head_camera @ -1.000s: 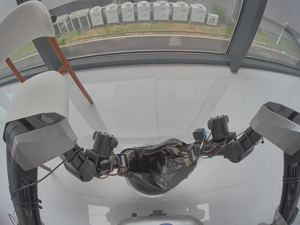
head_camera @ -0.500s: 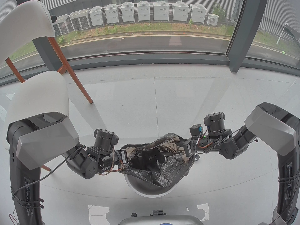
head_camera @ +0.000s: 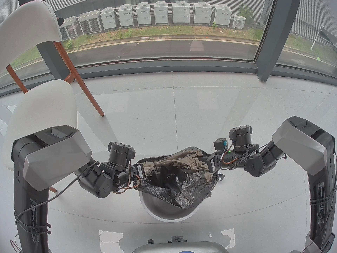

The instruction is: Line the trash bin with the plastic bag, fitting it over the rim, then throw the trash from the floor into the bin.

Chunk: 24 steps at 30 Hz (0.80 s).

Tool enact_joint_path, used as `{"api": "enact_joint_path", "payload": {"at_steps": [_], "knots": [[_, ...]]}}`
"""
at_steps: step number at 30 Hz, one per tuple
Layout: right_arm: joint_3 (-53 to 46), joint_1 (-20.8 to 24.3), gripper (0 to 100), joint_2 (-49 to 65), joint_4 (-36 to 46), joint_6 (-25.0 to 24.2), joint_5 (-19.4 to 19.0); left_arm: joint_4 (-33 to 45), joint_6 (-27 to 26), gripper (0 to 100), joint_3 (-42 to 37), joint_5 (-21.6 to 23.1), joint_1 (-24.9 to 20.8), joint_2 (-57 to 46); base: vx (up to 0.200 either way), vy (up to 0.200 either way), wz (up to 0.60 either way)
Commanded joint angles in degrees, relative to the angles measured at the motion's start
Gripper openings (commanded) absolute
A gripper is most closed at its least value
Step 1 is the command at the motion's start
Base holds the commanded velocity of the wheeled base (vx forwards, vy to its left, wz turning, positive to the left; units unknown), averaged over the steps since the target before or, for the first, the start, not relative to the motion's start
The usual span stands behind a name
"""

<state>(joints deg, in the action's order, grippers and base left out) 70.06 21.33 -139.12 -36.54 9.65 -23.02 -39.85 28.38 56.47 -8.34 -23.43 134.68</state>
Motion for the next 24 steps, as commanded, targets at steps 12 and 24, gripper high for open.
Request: {"api": "enact_joint_path", "payload": {"at_steps": [12,24], "knots": [[1.4,-0.7,0,-1.8,0.0,0.1,-0.1,-0.1,0.1,0,0.5,-0.7,0.2,1.5,0.000,0.000,0.00],[1.0,-0.4,0,-2.1,-0.1,0.1,-0.1,-0.1,0.2,0,0.5,-0.7,0.1,2.3,0.000,0.000,0.00]]}}
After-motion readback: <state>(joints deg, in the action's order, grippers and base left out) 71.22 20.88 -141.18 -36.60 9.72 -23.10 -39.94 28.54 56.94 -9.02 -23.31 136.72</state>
